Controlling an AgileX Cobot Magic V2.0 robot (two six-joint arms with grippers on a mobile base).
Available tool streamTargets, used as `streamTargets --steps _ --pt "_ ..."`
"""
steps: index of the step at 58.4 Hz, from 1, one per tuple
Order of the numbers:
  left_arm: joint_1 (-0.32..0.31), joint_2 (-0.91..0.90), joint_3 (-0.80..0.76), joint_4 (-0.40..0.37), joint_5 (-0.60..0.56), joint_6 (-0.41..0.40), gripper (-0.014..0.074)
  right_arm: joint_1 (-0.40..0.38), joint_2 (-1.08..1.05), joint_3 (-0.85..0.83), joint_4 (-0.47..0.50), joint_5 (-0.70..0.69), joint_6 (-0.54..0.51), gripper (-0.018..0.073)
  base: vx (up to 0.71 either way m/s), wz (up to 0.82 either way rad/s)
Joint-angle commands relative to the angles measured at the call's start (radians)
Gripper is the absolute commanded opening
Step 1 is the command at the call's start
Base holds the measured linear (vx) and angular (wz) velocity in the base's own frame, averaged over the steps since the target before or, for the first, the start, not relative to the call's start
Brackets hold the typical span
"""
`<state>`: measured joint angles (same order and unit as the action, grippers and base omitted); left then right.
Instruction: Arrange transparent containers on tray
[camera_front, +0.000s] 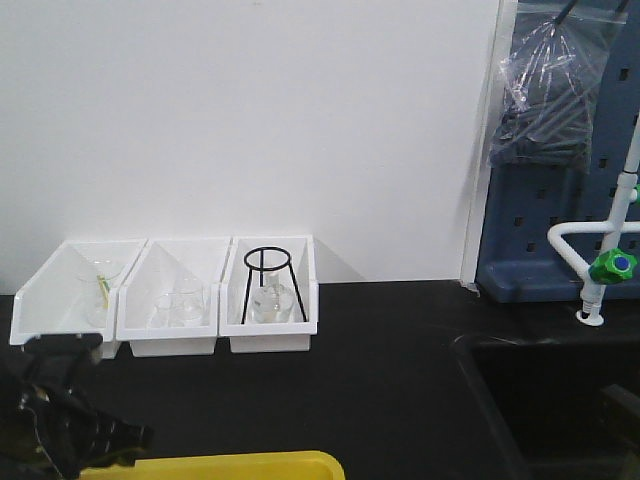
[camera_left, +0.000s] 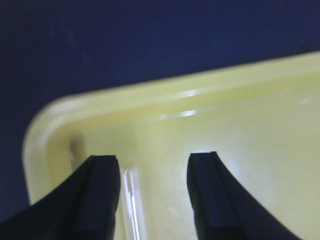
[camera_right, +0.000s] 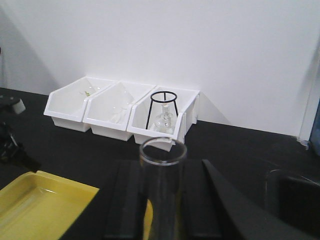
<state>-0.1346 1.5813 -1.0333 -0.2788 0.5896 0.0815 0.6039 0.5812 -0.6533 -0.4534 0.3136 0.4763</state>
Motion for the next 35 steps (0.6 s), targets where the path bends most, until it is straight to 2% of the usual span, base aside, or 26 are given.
streamTargets --steps 1,8,15,26,35 --pt "-0.004 -0.133 -0.073 -0.011 0.008 0.048 0.0433 -0.001 0.057 -0.046 0.020 -0.097 -0.001 -0.0011 0.00 0.00" --pt "-0.004 -0.272 -0.121 -0.015 0.031 0.072 0.0424 -0.001 0.162 -0.109 0.122 -0.044 -0.011 -0.0011 0.00 0.00" --pt "-0.004 -0.411 -0.128 -0.018 0.025 0.072 0.0409 -0.001 0.327 -0.242 0.203 0.067 -0.058 -0.0011 0.00 0.00" --pt "-0.004 -0.560 -0.128 -0.018 0.026 0.071 0.0379 -0.001 0.627 -0.475 0.387 0.239 -0.275 -0.0011 0.00 0.00" --pt "-0.004 -0.617 -0.128 -0.017 0.035 0.071 0.0361 -0.001 0.831 -0.633 0.640 0.305 -0.438 -0.0011 0.00 0.00"
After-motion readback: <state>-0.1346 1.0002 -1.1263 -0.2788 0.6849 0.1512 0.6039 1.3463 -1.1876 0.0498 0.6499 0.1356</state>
